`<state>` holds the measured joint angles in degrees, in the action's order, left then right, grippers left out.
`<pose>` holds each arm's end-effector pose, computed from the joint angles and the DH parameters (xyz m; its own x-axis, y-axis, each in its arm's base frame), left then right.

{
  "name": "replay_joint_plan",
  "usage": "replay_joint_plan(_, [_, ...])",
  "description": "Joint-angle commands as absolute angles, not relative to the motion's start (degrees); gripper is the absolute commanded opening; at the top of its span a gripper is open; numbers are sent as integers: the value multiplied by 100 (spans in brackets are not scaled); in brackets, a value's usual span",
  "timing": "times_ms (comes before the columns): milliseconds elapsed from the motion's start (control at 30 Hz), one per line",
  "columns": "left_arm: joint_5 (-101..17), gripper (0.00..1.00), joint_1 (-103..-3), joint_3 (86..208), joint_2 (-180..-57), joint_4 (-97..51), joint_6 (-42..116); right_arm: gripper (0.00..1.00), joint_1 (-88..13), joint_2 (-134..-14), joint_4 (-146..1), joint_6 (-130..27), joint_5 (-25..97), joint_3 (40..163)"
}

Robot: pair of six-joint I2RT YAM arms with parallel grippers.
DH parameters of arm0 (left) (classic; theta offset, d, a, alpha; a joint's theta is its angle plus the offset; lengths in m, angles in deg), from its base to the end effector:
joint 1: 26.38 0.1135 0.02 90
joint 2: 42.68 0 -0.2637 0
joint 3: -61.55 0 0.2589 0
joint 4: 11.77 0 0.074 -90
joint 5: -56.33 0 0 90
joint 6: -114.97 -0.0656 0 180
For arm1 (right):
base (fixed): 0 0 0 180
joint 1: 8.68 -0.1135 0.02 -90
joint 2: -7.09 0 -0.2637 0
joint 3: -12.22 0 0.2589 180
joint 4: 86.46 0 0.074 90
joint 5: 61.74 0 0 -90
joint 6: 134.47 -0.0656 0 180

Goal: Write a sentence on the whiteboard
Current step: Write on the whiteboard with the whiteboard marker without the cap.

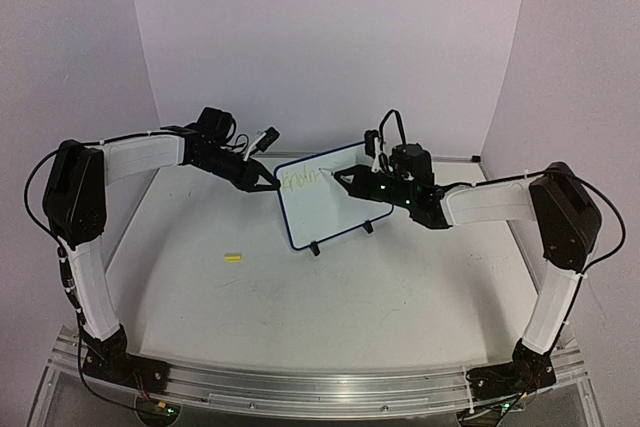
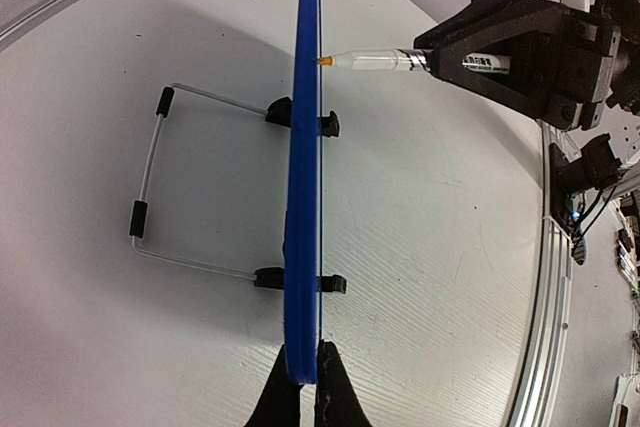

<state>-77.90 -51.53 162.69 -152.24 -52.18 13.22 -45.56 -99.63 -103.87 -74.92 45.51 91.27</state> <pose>0.3825 -0.2301 0.2330 -0.5205 0.4056 -0.7514 0.8438 0.3788 -0.3800 0.3560 0.2914 0.2215 -0.5316 0.2062 -0.8215 -0.6231 0.5618 0.5442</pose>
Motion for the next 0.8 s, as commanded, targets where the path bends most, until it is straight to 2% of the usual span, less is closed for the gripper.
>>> replay_joint_plan(0, [-7718,0,-5277,16353,-15276,-5507,1215,0,-4533,-10093,-10654,-7466,4624,9373])
replay_joint_plan(767, [-7718,0,-5284,16363,-15278,-5509,1219,0,-4533,-10129,-10560,-7488,4692,8963])
